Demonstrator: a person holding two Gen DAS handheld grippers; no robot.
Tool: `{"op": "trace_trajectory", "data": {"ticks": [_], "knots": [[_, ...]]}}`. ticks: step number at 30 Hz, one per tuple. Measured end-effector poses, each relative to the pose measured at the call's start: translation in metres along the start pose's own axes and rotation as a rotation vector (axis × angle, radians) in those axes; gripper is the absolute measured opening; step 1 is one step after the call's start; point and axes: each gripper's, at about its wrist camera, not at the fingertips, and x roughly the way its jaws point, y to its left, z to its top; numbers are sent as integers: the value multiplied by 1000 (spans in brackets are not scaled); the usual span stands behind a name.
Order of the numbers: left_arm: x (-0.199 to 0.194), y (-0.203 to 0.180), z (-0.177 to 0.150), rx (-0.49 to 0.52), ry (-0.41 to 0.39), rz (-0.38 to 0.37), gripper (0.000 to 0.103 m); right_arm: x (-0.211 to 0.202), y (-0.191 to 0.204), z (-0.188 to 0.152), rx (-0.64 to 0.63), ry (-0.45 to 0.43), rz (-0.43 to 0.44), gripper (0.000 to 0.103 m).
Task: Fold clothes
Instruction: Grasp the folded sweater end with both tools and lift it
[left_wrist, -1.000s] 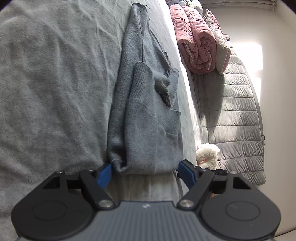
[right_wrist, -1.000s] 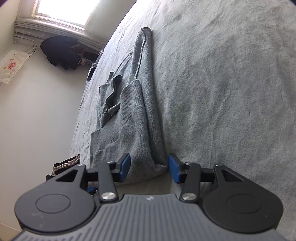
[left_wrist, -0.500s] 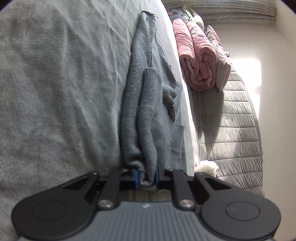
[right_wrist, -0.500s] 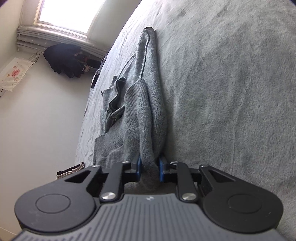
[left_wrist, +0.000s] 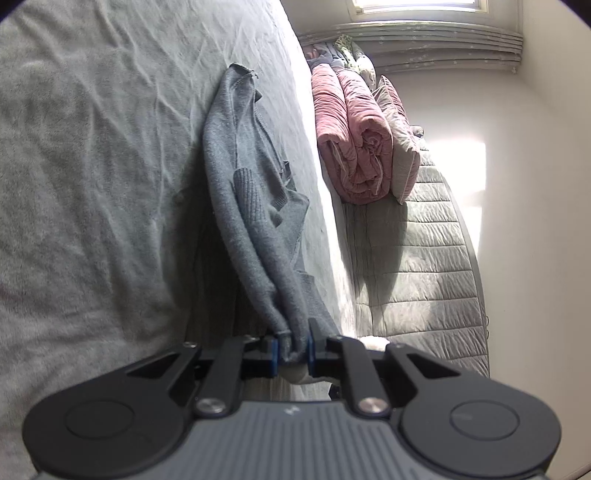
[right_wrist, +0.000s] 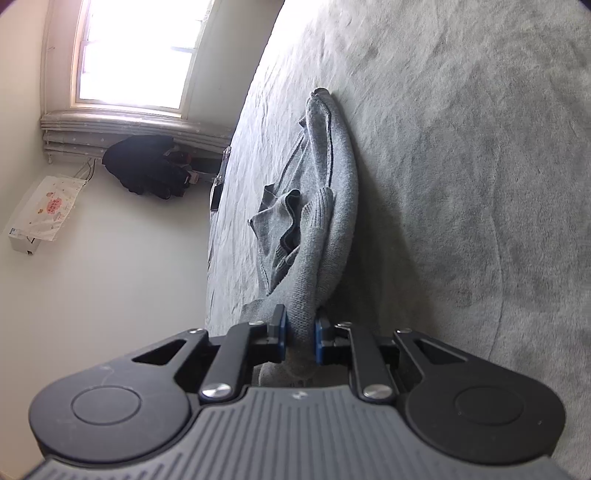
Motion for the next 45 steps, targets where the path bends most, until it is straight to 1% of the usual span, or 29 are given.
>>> {"op": "trace_trajectory", "data": {"ticks": [4,8,13,17,20,23,28,32,35,40,42,45], "knots": [[-17,-9,-17,-12,9,-10,13,-18,8,-12,28,-12,8,17],[-34,-13,-42,-42,18,-7,13,-34,10,-31,59,-13,-3,17],[-58,-12,-79,-82,28,7,13,-55,5,-57,105,-8,-15,17],[-79,-10,-109,-100,33,3,13,-74,3,-75,131,-9,4,17],[-91,-10,-126,-99,35,-4,13,-84,5,-85,126,1,12,18],[-95,-8,-132,-126,34,-18,13,-83,7,-86,140,-3,17,18],[-90,-7,-121,-181,19,-45,13,-79,4,-88,193,-13,30,18],[-82,-10,-105,-193,7,-69,13,-71,7,-72,211,-18,59,18],[-72,-13,-84,-190,-10,-82,13,-61,10,-56,219,-27,68,19],[-44,-20,-41,-200,-35,-65,14,-36,12,-22,260,-65,57,19],[-34,-18,-25,-208,-49,-41,14,-23,8,-8,290,-76,57,20],[-20,-13,-2,-226,-69,-9,14,-5,2,8,321,-95,32,20]]}}
